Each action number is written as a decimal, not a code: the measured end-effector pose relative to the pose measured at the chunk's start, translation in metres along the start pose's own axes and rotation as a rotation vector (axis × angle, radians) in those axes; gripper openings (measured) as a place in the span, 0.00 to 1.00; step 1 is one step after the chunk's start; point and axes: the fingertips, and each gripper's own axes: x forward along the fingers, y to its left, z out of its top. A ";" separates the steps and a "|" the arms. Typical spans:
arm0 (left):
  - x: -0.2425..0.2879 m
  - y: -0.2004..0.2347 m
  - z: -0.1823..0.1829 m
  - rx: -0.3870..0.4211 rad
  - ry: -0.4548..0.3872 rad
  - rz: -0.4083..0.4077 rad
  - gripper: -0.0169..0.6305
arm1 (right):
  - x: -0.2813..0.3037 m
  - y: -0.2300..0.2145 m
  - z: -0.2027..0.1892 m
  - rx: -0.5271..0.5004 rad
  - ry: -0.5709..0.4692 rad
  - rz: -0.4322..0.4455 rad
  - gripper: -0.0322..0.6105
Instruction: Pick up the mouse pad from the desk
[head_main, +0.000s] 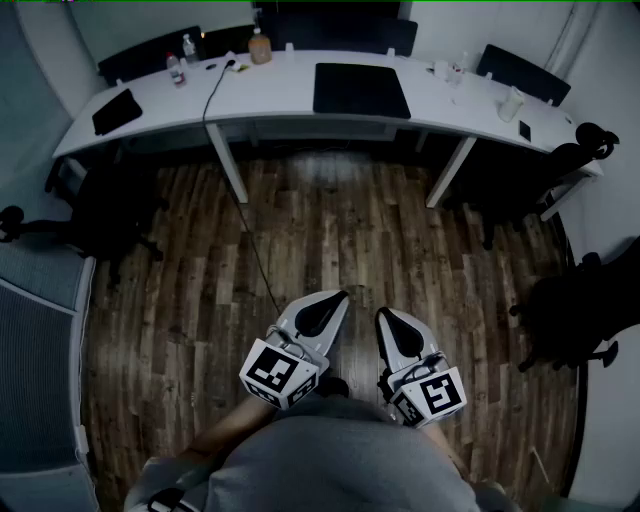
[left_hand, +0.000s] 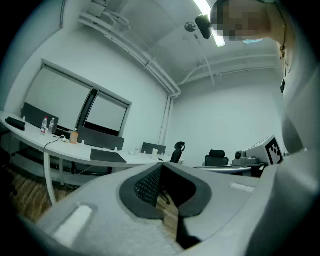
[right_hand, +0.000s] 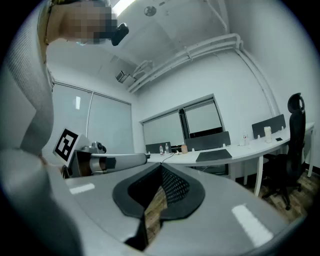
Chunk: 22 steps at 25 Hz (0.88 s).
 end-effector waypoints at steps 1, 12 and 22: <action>-0.001 0.001 0.000 -0.002 -0.002 0.002 0.03 | 0.001 0.001 0.000 -0.002 0.000 0.001 0.04; -0.009 0.007 0.004 0.006 -0.012 0.012 0.03 | 0.006 0.010 0.001 -0.012 -0.003 0.011 0.04; -0.020 0.014 0.008 0.019 -0.010 0.029 0.03 | 0.009 0.018 -0.002 -0.012 -0.008 -0.001 0.04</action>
